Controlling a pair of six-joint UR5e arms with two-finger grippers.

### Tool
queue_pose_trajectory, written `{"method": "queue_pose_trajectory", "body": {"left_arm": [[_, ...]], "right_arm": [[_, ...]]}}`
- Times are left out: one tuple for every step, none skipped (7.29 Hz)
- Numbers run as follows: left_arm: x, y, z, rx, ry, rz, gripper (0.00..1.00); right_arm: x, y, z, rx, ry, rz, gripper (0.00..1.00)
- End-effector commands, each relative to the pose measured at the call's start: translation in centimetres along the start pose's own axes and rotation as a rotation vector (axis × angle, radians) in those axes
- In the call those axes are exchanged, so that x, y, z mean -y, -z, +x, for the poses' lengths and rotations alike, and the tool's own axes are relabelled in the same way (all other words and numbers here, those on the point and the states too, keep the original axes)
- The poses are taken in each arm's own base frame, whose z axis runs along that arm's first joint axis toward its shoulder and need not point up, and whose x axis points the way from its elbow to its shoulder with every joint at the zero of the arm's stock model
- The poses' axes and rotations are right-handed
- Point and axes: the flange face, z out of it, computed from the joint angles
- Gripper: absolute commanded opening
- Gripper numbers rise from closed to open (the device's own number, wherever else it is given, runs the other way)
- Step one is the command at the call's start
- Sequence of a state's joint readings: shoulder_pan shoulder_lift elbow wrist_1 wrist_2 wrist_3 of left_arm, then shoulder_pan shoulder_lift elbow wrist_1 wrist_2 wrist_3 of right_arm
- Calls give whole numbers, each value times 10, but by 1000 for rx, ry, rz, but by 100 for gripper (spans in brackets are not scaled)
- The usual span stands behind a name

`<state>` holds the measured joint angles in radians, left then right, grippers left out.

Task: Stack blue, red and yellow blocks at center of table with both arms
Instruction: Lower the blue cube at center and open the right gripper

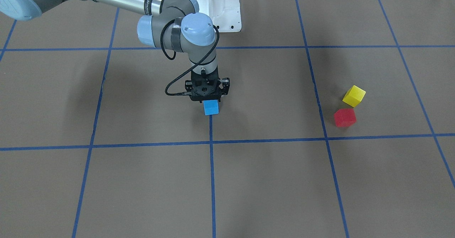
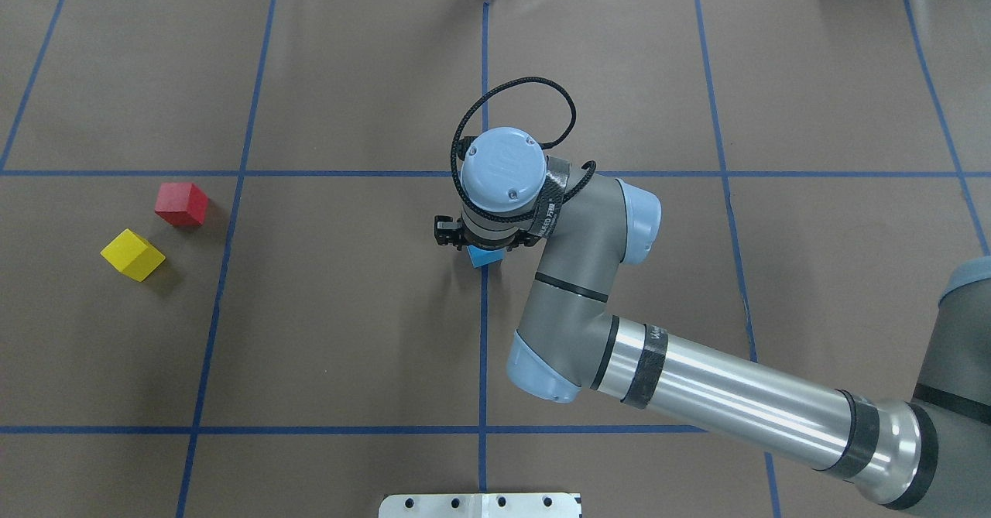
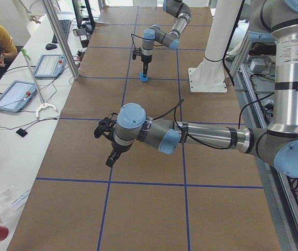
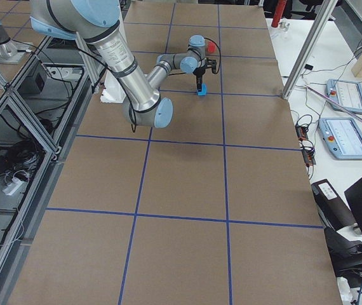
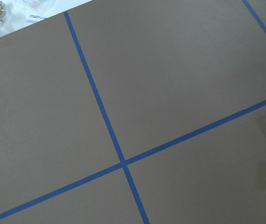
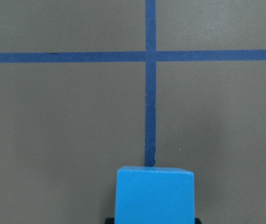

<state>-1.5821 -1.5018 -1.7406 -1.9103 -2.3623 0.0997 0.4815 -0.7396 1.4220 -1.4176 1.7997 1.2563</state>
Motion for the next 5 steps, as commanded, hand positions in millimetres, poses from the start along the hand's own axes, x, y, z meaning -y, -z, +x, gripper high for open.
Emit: {"method": "queue_pose_trajectory", "body": {"left_arm": [[-2,-3,-2,-1,1,-5,100],[2,-6,2,-4,-3,-8,100],[26,-23,28,-32,3,-26,100],[50,-38,62,-63,100,-37,100],[82,-52,106,-102,141,-27,100]], "right_arm": [[21,26,3,31,-26,40,100],[61,54,27,25,-57,54,100],[108,87,66,18,-62,33,100],[145,117,123,-2,-27,25,100],[181,143,202,-17,49,15,100]]}}
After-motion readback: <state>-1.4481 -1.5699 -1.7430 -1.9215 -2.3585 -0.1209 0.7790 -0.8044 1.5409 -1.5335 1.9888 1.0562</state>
